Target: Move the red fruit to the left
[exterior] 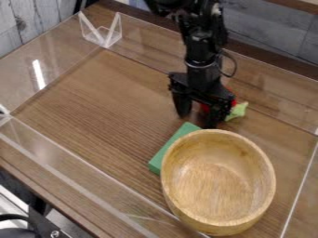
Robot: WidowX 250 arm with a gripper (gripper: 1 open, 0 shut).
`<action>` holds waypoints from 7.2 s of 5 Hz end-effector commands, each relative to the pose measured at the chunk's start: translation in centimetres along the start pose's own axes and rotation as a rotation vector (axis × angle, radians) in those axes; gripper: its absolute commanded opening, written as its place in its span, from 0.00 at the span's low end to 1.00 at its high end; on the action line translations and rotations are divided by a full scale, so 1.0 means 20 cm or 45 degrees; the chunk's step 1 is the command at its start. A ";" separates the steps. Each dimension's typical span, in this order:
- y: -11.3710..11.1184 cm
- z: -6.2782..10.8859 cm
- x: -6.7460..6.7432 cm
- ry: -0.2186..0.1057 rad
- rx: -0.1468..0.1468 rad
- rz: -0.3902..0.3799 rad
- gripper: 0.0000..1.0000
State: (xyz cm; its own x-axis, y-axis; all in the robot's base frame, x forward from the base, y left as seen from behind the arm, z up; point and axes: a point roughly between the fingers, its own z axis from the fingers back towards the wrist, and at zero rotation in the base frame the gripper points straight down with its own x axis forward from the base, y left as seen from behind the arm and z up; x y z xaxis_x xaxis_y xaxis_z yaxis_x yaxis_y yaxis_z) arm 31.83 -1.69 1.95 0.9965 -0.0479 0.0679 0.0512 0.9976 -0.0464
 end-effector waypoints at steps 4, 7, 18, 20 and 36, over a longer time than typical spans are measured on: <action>0.04 0.19 0.21 -0.108 -0.003 0.193 0.00; -0.06 0.13 0.20 -0.056 -0.015 0.069 0.00; 0.46 0.57 0.00 -0.282 0.036 0.075 0.00; 0.64 0.58 -0.05 -0.266 0.088 0.197 0.00; 1.07 0.20 -0.23 -0.109 0.074 0.516 1.00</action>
State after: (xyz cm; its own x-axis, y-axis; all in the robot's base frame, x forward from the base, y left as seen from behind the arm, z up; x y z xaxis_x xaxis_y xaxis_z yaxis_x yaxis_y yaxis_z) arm 27.63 19.40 3.24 0.9330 0.3479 0.0918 -0.3452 0.9375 -0.0442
